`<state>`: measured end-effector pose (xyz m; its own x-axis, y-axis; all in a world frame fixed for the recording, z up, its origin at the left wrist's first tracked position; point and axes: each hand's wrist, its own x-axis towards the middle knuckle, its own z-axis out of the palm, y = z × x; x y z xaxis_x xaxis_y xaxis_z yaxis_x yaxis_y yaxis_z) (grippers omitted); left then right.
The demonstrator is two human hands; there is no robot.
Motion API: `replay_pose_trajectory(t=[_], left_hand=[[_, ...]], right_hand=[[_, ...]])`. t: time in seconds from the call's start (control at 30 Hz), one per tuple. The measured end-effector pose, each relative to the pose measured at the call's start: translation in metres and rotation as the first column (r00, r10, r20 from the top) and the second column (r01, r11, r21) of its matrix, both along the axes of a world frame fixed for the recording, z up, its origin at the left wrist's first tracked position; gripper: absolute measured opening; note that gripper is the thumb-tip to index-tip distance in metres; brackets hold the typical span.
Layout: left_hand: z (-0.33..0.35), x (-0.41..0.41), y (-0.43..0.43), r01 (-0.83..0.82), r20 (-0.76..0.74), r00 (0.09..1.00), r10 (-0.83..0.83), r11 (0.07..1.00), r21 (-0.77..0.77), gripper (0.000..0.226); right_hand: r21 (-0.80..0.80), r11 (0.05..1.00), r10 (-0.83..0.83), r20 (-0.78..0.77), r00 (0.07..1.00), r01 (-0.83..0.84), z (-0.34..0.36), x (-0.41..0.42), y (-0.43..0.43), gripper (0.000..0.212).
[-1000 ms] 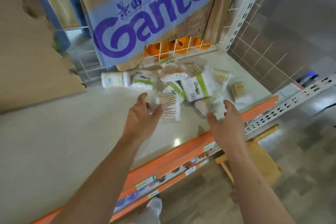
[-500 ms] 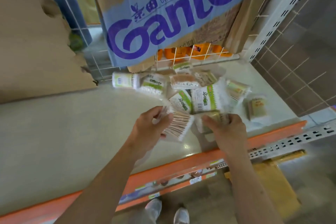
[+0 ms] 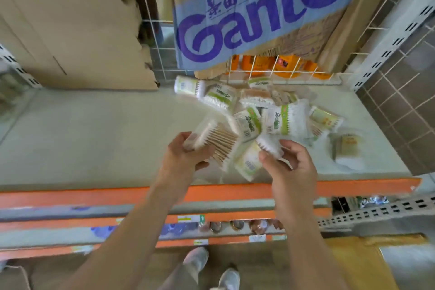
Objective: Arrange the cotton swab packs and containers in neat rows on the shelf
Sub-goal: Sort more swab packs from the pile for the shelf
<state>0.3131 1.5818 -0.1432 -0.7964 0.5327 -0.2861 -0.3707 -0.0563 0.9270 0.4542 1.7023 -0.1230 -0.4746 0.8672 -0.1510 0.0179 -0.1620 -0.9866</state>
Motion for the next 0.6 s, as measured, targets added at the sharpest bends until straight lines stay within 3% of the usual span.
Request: replay_pose_trajectory(t=[0.17,0.4,0.6], left_hand=[[0.006,0.009,-0.043,-0.201,0.054,0.979,0.196,0.973,0.115,0.02],[0.014,0.003,-0.134,-0.419,0.047,0.908,0.416,0.906,0.065,0.009],[0.019,-0.014,-0.237,-0.546,0.034,0.838,0.545,0.836,0.059,0.011]], right_hand=[[-0.1,0.986,0.123,-0.083,0.989,-0.131,-0.002,-0.012,-0.014,0.036],[-0.241,0.898,0.325,-0.196,0.925,-0.367,-0.005,-0.06,-0.071,0.032],[-0.217,0.816,0.479,-0.264,0.837,-0.536,0.004,-0.117,-0.165,0.025]])
